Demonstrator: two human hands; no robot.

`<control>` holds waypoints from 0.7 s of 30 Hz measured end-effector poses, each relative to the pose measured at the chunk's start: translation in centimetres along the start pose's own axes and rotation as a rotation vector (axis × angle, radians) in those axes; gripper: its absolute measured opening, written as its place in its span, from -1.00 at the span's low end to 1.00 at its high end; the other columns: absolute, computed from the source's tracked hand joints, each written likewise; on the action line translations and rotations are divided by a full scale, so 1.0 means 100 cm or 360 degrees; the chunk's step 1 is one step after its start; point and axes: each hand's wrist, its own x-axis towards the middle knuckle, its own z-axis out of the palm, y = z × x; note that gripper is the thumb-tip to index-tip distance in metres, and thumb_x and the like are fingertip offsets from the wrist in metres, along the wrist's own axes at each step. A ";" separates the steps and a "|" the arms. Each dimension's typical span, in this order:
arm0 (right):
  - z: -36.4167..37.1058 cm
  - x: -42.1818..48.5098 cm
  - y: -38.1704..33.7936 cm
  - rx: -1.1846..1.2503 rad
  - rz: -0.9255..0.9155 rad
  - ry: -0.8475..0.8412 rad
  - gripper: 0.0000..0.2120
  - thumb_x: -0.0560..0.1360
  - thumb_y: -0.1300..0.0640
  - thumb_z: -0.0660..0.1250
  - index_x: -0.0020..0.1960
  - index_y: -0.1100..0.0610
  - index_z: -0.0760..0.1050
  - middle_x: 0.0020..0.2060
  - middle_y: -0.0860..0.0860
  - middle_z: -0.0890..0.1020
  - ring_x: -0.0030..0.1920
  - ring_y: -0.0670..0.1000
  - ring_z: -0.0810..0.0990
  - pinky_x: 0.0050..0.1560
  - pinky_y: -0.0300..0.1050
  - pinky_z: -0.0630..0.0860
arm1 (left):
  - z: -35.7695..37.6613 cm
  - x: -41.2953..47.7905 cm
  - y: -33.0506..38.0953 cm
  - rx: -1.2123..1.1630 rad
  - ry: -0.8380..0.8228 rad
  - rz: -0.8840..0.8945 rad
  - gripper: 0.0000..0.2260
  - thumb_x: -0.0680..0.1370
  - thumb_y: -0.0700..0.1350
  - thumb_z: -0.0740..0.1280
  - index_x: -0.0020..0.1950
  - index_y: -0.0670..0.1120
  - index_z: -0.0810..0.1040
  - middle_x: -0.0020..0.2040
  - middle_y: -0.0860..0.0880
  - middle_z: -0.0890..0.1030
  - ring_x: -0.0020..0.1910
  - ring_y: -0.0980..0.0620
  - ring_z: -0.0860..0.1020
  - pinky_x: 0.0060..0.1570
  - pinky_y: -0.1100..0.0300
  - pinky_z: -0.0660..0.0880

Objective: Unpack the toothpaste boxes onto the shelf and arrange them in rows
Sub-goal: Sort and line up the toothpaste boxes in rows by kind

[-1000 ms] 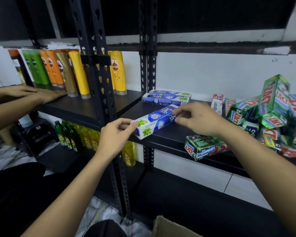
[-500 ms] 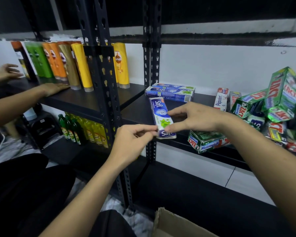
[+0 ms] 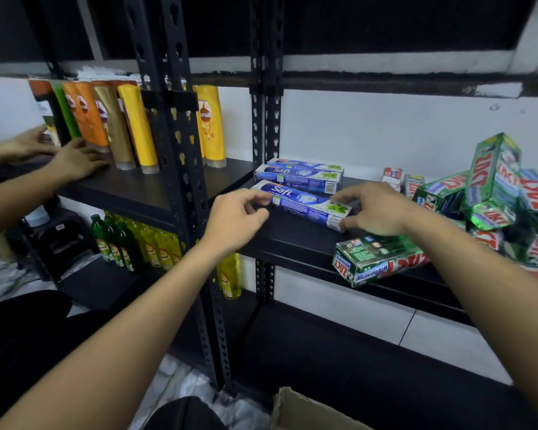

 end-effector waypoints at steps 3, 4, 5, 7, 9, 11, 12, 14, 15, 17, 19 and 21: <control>0.004 0.001 0.010 0.0065 0.0076 -0.0039 -0.40 0.34 -0.15 0.54 0.35 -0.16 0.48 0.25 -0.04 0.58 0.21 0.01 0.55 0.28 -0.12 0.43 | 0.005 0.032 -0.005 0.0220 -0.0015 0.0052 -0.66 0.44 -0.09 0.41 0.22 0.00 0.64 0.10 0.04 0.65 -0.03 0.04 0.57 0.12 0.11 0.51; 0.005 0.001 0.012 0.0097 0.0074 -0.0037 -0.40 0.33 -0.20 0.53 0.34 -0.18 0.49 0.24 -0.05 0.59 0.19 0.00 0.56 0.28 -0.11 0.44 | 0.007 0.042 -0.006 0.0286 -0.0036 0.0051 -0.61 0.44 -0.01 0.40 0.27 0.01 0.60 0.18 0.01 0.62 0.09 0.00 0.55 0.18 0.07 0.49; 0.005 0.002 0.013 0.0129 0.0067 -0.0022 -0.41 0.33 -0.22 0.52 0.33 -0.19 0.50 0.22 -0.05 0.60 0.16 -0.02 0.58 0.26 -0.11 0.45 | 0.009 0.051 -0.007 0.0329 -0.0064 0.0031 -0.55 0.44 0.06 0.38 0.32 0.02 0.55 0.24 -0.01 0.58 0.19 -0.03 0.52 0.23 0.04 0.46; 0.007 0.007 0.018 0.0192 0.0073 0.0006 -0.46 0.35 -0.18 0.52 0.30 -0.17 0.53 0.19 -0.05 0.62 0.10 -0.05 0.60 0.22 -0.11 0.47 | 0.016 0.065 -0.012 0.0364 -0.0112 -0.0020 -0.49 0.45 0.12 0.34 0.39 0.03 0.48 0.32 -0.02 0.53 0.29 -0.05 0.46 0.28 0.01 0.41; 0.009 0.013 0.023 0.0266 0.0111 0.0037 -0.50 0.37 -0.08 0.55 0.29 -0.15 0.55 0.18 -0.04 0.63 0.10 -0.05 0.60 0.25 -0.08 0.47 | 0.023 0.069 -0.017 0.0333 -0.0143 -0.0077 -0.51 0.49 0.08 0.33 0.42 0.02 0.46 0.38 -0.02 0.50 0.34 -0.06 0.44 0.31 0.05 0.35; 0.011 0.019 0.026 0.0358 0.0171 0.0080 -0.52 0.37 0.01 0.57 0.27 -0.12 0.57 0.19 -0.04 0.62 0.15 -0.03 0.59 0.30 -0.06 0.45 | 0.028 0.067 -0.024 0.0279 -0.0186 -0.0110 -0.57 0.54 0.01 0.34 0.41 -0.01 0.49 0.40 -0.03 0.49 0.36 -0.04 0.43 0.27 0.20 0.28; 0.012 0.022 0.028 0.0398 0.0201 0.0098 -0.53 0.37 0.05 0.57 0.26 -0.10 0.58 0.20 -0.04 0.62 0.17 -0.02 0.58 0.32 -0.06 0.44 | 0.030 0.067 -0.027 0.0251 -0.0190 -0.0112 -0.61 0.55 -0.02 0.34 0.38 -0.03 0.53 0.38 -0.02 0.51 0.35 -0.01 0.44 0.22 0.27 0.26; 0.014 0.030 0.028 0.0447 0.0235 0.0123 -0.53 0.36 0.14 0.58 0.24 -0.06 0.60 0.21 -0.01 0.62 0.20 -0.01 0.58 0.33 -0.07 0.43 | 0.032 0.067 -0.031 0.0181 -0.0155 -0.0123 -0.67 0.55 -0.04 0.35 0.30 -0.03 0.59 0.33 0.00 0.55 0.31 0.03 0.48 0.18 0.32 0.26; 0.016 0.034 0.027 0.0459 0.0239 0.0140 -0.53 0.35 0.18 0.57 0.22 -0.04 0.61 0.20 -0.01 0.62 0.21 0.00 0.57 0.32 -0.09 0.43 | 0.032 0.067 -0.032 0.0152 -0.0130 -0.0144 -0.69 0.54 -0.05 0.36 0.28 -0.03 0.61 0.31 0.01 0.56 0.29 0.04 0.49 0.18 0.31 0.27; 0.019 0.042 0.024 0.0460 0.0260 0.0197 -0.55 0.35 0.24 0.56 0.20 0.00 0.61 0.20 -0.01 0.63 0.24 -0.01 0.56 0.30 -0.15 0.42 | 0.031 0.067 -0.033 0.0128 -0.0081 -0.0155 -0.71 0.54 -0.06 0.37 0.25 -0.05 0.62 0.29 0.01 0.58 0.27 0.04 0.50 0.20 0.30 0.28; 0.023 0.047 0.021 0.0461 0.0276 0.0257 -0.58 0.36 0.25 0.55 0.19 0.02 0.62 0.21 0.00 0.63 0.25 -0.02 0.55 0.31 -0.17 0.41 | 0.031 0.067 -0.034 0.0126 -0.0033 -0.0152 -0.71 0.53 -0.06 0.39 0.24 -0.06 0.63 0.28 0.00 0.60 0.27 0.04 0.51 0.22 0.29 0.30; 0.026 0.050 0.021 0.0472 0.0292 0.0306 -0.58 0.36 0.25 0.54 0.19 0.03 0.62 0.22 0.01 0.62 0.26 0.00 0.55 0.33 -0.16 0.41 | 0.030 0.067 -0.034 0.0117 -0.0002 -0.0153 -0.70 0.52 -0.06 0.40 0.24 -0.07 0.64 0.28 0.01 0.60 0.28 0.05 0.51 0.22 0.31 0.29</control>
